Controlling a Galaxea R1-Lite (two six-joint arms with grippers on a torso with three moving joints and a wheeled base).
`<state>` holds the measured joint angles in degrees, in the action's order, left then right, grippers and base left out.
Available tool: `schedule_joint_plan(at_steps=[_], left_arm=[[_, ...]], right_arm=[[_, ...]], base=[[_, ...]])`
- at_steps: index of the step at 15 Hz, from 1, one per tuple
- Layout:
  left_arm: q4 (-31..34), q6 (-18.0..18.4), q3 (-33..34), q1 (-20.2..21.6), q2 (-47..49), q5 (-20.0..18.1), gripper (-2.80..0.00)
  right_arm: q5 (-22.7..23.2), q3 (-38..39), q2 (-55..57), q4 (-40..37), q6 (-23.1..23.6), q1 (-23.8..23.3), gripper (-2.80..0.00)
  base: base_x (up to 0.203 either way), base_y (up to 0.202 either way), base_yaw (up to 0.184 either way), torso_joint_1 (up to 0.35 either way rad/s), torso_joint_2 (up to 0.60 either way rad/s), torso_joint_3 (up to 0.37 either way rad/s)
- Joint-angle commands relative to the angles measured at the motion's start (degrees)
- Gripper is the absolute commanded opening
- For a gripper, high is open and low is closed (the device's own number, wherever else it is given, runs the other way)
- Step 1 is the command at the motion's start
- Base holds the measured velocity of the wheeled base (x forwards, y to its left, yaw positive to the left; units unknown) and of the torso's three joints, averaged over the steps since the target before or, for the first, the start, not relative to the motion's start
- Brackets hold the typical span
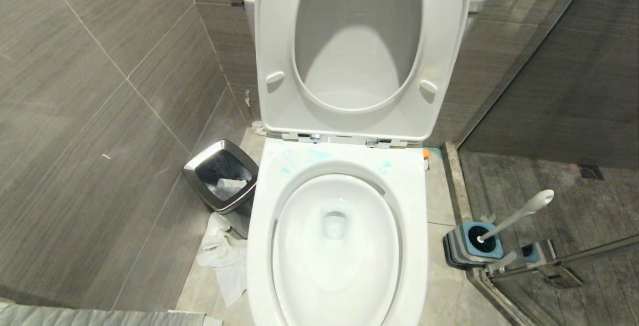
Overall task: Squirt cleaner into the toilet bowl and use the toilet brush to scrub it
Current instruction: Pour in the cleaning agent
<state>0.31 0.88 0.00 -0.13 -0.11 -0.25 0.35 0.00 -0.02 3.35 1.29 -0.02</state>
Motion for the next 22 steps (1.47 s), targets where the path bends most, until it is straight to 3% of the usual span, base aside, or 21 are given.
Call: schedule_joint_plan(at_steps=[1,22], left_arm=[[0.0,0.0,0.0,0.0,0.1,0.0,-2.8],[-0.1,0.0,0.0,0.0,0.1,0.0,-2.8]], right_arm=[[0.0,1.4,0.0,0.0,0.0,0.0,-2.8],[-0.1,0.6,0.4,-2.1,-0.4,0.0,-2.8]], base=[[0.0,0.0,0.0,0.004,0.0,-0.2],[0.0,0.0,0.0,0.005,0.0,-0.196]])
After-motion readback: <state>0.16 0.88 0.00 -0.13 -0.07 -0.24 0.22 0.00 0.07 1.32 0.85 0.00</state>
